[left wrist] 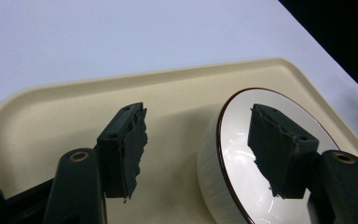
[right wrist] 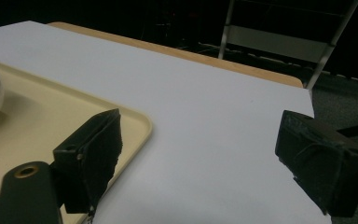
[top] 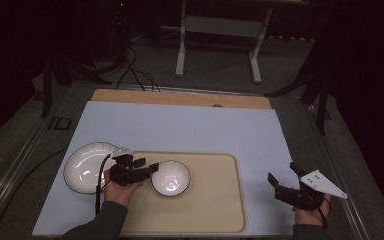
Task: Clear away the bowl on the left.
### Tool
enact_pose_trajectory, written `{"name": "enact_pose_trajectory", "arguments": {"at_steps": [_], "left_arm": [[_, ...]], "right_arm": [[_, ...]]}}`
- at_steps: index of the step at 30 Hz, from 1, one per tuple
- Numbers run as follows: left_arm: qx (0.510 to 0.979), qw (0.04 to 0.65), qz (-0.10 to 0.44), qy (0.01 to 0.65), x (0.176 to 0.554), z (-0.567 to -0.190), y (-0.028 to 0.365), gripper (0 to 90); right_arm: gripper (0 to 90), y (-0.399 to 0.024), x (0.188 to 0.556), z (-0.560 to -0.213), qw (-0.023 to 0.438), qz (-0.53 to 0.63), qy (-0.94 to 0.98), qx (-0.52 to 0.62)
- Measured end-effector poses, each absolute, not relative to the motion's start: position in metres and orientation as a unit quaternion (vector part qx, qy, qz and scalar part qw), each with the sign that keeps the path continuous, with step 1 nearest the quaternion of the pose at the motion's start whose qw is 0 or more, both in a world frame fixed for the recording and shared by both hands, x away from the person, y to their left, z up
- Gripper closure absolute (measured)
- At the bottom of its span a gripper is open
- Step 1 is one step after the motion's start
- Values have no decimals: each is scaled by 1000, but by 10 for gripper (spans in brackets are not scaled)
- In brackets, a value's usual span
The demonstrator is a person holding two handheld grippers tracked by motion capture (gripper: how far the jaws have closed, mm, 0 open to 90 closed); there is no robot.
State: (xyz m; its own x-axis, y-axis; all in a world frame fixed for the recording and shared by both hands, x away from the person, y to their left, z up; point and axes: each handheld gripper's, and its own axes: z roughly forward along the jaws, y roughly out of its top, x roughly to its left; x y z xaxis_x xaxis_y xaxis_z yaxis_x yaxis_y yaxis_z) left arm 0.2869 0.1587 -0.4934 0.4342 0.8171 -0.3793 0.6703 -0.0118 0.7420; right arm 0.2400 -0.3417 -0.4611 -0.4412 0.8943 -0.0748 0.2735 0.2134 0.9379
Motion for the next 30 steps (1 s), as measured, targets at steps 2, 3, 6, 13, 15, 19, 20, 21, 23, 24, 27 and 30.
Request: {"name": "enact_pose_trajectory", "arguments": {"at_steps": [2,3,6,13,15,19,20,21,23,24,27,30], "left_arm": [[705,468,84,526,286,-492,160,368],[704,469,85,526,286,-491,161,368],[701,469,95,529,285,-489,165,363],[700,469,128,523,282,-479,174,355],[696,471,137,525,281,-476,179,354],[681,480,148,534,281,-471,191,354],[676,481,155,537,280,-469,196,354],[673,482,159,538,280,-468,199,350],[666,485,168,541,278,-465,206,342],[661,487,173,544,278,-463,211,340],[652,488,185,550,276,-461,221,326],[648,484,199,554,274,-458,231,322]], "right_arm": [[142,-342,240,-461,329,471,706,414],[143,-342,240,-461,329,471,706,413],[142,-342,240,-461,329,472,706,414],[143,-342,240,-461,327,473,706,414],[142,-342,240,-461,327,473,706,414],[143,-342,240,-461,327,472,706,414],[143,-342,240,-461,327,472,706,414],[143,-342,240,-461,327,472,706,414],[143,-342,240,-461,327,472,706,414],[143,-342,240,-461,327,472,706,414],[143,-342,240,-461,327,472,706,414],[143,-342,240,-461,327,473,706,414]]}}
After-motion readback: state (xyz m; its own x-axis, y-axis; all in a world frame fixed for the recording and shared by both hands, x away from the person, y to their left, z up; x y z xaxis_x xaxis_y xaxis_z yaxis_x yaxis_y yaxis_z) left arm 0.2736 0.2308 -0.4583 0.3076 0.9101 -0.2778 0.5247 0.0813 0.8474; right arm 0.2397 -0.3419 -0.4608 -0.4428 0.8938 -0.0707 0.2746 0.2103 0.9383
